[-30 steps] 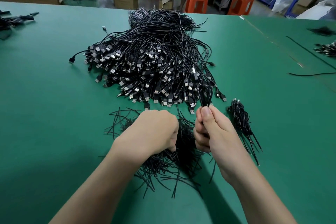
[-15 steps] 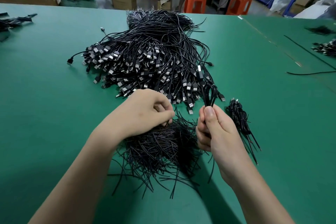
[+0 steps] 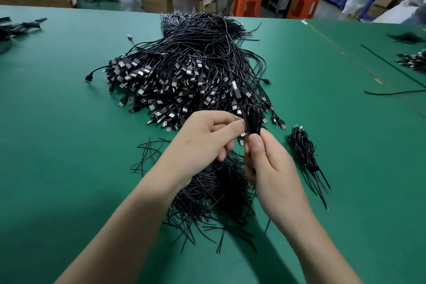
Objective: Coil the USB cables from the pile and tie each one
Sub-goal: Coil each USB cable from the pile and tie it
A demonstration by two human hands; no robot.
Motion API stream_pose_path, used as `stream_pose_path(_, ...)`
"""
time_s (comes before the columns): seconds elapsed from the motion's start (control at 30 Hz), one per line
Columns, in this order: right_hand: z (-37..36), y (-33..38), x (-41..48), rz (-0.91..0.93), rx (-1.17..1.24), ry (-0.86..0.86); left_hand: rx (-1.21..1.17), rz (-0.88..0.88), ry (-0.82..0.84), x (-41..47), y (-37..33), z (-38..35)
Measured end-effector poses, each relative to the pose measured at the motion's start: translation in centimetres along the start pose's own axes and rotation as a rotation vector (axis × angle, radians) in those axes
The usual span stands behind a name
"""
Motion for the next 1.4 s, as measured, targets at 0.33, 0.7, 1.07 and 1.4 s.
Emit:
stream_pose_path(0.33, 1.2, 0.3, 0.0, 0.032, -0.134, -0.149, -0.232, -0.025, 0.119, -0.3, -0.1, -1.2)
stream_pose_path(0.7, 1.0, 0.8, 0.0, -0.043, 0.119, -0.027, -0.285, -0.069, 0.133, -0.1, 0.4, -0.7)
stream_pose_path(1.07, 0.8, 1.8, -0.5, -0.113, 0.236, 0.213, -0.278, -0.14, 0.145, 0.4, 1.7, 0.0)
stream_pose_path(1.4, 1.9, 1.3, -0.9, -0.244, 0.447, 0.535, -0.421, -0.097, 0.325, -0.3, 1.4, -0.5)
Point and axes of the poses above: each hand's wrist, its own x-axis towards the middle knuckle, its own z-axis out of the back of the hand, y = z × x, the point moved 2 cm from there along x, towards the middle knuckle, and after that the axes turned 5 degrees about x, right-handed, at the moved point
